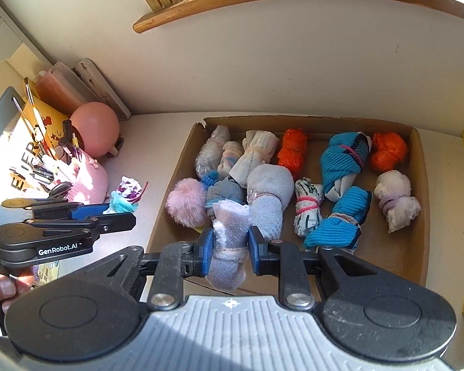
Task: Organize objects
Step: 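Carry both bundles into the tray beside the pink pompom sock and open both tools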
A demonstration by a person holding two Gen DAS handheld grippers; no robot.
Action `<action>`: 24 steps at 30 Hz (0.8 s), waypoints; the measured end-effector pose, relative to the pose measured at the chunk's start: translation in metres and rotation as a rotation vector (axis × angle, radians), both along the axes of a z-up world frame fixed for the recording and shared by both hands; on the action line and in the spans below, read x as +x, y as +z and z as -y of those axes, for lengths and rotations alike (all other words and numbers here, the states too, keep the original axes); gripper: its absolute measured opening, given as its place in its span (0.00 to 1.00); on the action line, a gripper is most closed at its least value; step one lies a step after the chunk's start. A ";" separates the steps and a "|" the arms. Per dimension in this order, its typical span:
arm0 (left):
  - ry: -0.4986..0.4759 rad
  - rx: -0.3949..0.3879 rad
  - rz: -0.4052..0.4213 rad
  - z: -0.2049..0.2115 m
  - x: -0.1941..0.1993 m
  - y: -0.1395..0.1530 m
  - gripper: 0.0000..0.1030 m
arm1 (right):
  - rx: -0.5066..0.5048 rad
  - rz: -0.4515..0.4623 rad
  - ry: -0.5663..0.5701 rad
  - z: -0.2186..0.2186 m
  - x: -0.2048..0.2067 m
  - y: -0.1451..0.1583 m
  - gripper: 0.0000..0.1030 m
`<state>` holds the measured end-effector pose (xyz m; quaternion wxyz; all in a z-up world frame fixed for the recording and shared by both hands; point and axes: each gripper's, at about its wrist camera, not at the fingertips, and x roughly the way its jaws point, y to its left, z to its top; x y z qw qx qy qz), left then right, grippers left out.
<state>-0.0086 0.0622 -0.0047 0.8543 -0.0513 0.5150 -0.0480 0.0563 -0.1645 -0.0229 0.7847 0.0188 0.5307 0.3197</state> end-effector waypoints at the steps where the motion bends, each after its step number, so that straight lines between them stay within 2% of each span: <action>1: -0.007 -0.005 -0.008 0.003 0.002 -0.005 0.34 | -0.003 -0.004 0.005 -0.002 0.000 -0.002 0.21; 8: -0.065 -0.007 -0.068 0.018 0.008 -0.030 0.34 | -0.011 -0.047 0.023 -0.013 0.006 -0.013 0.21; 17: -0.077 0.047 -0.144 0.022 0.016 -0.058 0.34 | -0.036 -0.111 0.087 -0.038 0.013 -0.046 0.21; 24: -0.076 0.069 -0.155 0.026 0.014 -0.063 0.35 | -0.062 -0.161 0.145 -0.054 0.014 -0.066 0.22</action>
